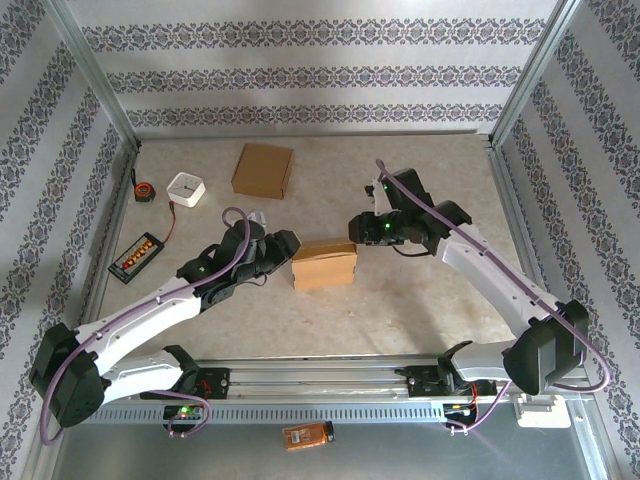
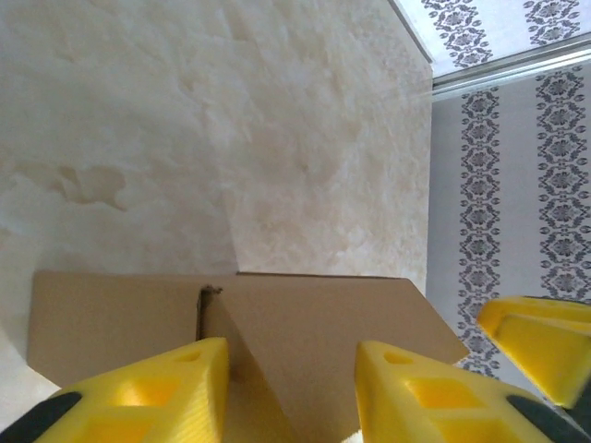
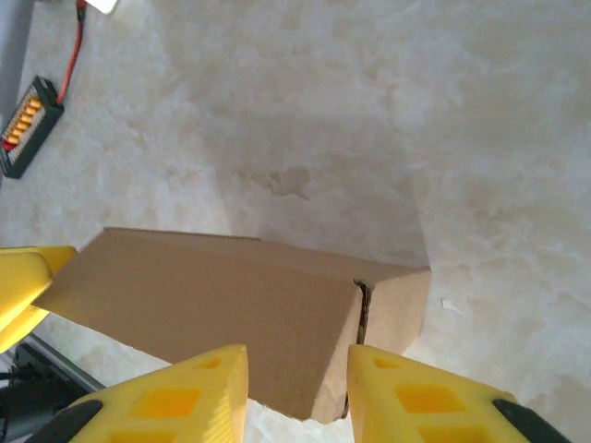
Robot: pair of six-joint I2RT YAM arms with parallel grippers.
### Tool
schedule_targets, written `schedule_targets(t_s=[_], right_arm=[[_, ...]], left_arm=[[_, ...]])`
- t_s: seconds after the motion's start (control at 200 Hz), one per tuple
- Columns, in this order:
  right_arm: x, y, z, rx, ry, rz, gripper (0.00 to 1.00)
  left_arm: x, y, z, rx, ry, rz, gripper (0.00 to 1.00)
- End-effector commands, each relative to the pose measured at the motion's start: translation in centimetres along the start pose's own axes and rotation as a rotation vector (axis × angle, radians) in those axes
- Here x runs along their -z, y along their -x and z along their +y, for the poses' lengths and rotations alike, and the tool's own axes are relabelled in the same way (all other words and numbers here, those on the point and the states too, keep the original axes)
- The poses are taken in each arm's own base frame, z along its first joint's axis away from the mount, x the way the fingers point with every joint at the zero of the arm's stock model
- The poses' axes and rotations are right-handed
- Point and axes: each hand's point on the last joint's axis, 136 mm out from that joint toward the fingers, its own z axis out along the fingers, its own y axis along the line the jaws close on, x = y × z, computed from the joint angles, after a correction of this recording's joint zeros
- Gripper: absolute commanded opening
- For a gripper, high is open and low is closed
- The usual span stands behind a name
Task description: Fold the paper box
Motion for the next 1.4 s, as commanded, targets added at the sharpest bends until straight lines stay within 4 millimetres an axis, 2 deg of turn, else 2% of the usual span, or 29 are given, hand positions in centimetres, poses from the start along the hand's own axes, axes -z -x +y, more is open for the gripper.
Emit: schedule_targets(t_s=[0.0,0.105,0.26,0.34,0.455,0.535,0.595,0.685,0.789,0.864,0.929,1.024,1.109,1.259,1.394], right_arm=[[-0.8,-2.1,-0.4,-0.006,-0.012,0.063,0.32],[-1.6,-3.2,-0.8,0.006,-0.034,0.09,0.29],[-2.5,-4.8,-1.5,0.049,-0.093,0.108,0.24],[-3.1,-5.9,-2.8,0.065,-0.146,0.121,0.23],[-4.0,-7.8,-5.0,0.077,-0.213,0.155,0.23],[-3.9,-7.8,-5.4,0.092,-0.231,0.152,0.25],[-3.1,-6.7,-4.6,0.097,-0.214,0.13,0.28],[-1.2,-4.2,-2.2,0.086,-0.139,0.062,0.32],[1.7,-1.2,0.5,0.065,-0.044,-0.039,0.39],[3.2,0.2,1.3,0.065,-0.024,-0.096,0.43],[3.8,0.9,1.3,0.068,-0.027,-0.124,0.47],[3.3,0.8,0.5,0.058,-0.041,-0.113,0.53],[2.4,0.4,0.3,0.046,-0.025,-0.087,0.58],[1.0,0.6,0.4,0.032,-0.006,-0.064,0.59],[0.1,1.3,0.6,0.034,0.003,-0.061,0.59]], left_arm=[[0.0,-1.3,0.5,0.02,0.002,0.037,0.33],[-0.1,-1.6,1.8,0.02,0.038,0.036,0.24],[-0.4,-2.6,4.2,0.031,0.091,0.057,0.2],[-0.3,-3.0,5.5,0.038,0.117,0.061,0.18],[0.0,-3.6,8.5,0.023,0.201,0.057,0.17],[0.1,-3.9,10.0,0.02,0.235,0.053,0.16],[0.2,-3.8,9.7,0.016,0.222,0.05,0.16],[0.7,-3.0,7.7,-0.013,0.181,0.033,0.17],[1.8,-1.5,5.0,-0.061,0.141,-0.005,0.26],[2.4,-0.7,3.5,-0.074,0.107,-0.03,0.33],[2.6,-0.4,2.5,-0.074,0.078,-0.036,0.36],[2.4,-0.6,1.9,-0.059,0.055,-0.021,0.4],[2.0,-1.1,2.2,-0.039,0.059,0.005,0.43],[1.9,-1.4,3.1,-0.016,0.075,0.008,0.44],[2.1,-1.2,3.1,-0.011,0.068,-0.007,0.44]])
